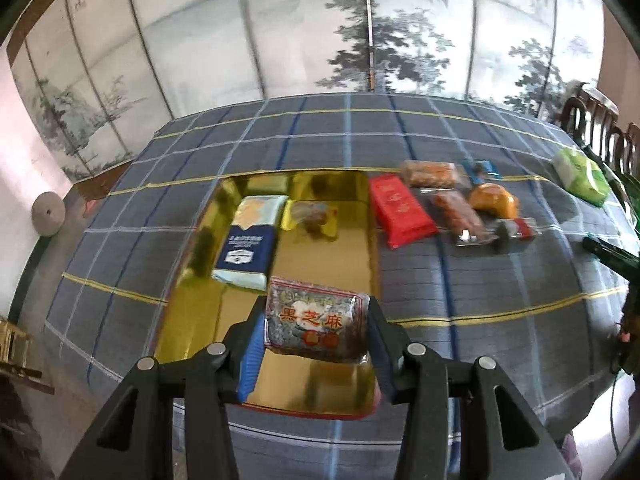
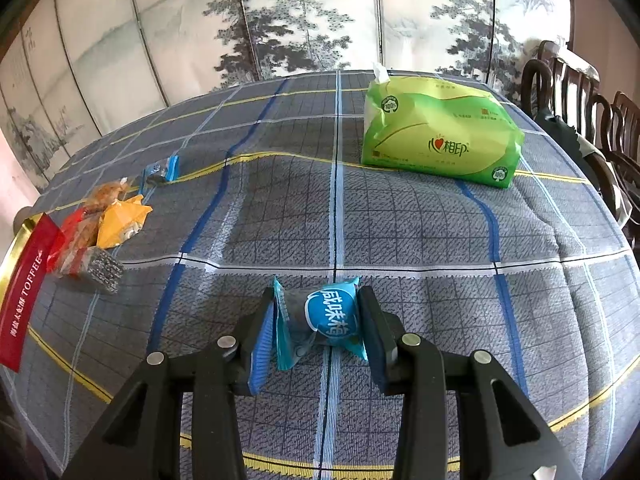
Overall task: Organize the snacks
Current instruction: 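Carry the cookie bag into the tin and release it with the left gripper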
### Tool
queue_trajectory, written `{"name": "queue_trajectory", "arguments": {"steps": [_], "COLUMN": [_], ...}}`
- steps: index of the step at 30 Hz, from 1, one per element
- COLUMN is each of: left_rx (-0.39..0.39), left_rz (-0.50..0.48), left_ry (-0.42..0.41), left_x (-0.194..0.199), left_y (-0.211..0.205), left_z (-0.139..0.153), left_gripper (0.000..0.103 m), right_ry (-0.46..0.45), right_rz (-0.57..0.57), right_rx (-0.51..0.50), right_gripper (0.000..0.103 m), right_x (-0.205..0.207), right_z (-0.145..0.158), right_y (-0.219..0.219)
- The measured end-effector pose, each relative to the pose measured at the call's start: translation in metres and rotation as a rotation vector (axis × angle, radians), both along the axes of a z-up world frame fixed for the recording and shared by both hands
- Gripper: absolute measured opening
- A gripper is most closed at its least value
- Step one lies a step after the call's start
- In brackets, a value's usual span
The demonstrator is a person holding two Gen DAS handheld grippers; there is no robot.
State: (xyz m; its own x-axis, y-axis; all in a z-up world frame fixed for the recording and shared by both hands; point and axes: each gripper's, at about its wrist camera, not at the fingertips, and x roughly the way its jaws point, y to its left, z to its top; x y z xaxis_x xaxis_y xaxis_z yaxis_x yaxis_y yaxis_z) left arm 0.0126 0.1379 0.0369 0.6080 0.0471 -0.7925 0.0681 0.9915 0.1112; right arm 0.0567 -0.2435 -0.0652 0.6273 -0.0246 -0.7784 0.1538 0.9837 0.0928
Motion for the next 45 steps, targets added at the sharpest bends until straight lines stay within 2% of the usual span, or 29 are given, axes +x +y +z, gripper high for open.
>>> {"name": "queue_trajectory", "arguments": {"steps": [24, 45], "left_rx": [-0.020, 0.008], "left_rz": [0.122, 0.195], "left_ry": [0.093, 0.095], "left_x": [0.030, 0.037], "left_y": [0.061, 0.086], "left_z": [-0.048, -0.064], "left_gripper": [0.046, 0.046], "right_ry": [0.008, 0.011], "right_rz": [0.000, 0.000], "right_rx": [-0.026, -0.034], "right_gripper": [0.039, 0.042], "right_x": [0.003, 0.005], "right_z": [-0.001, -0.001], "right_y": [0.009, 0.015]}}
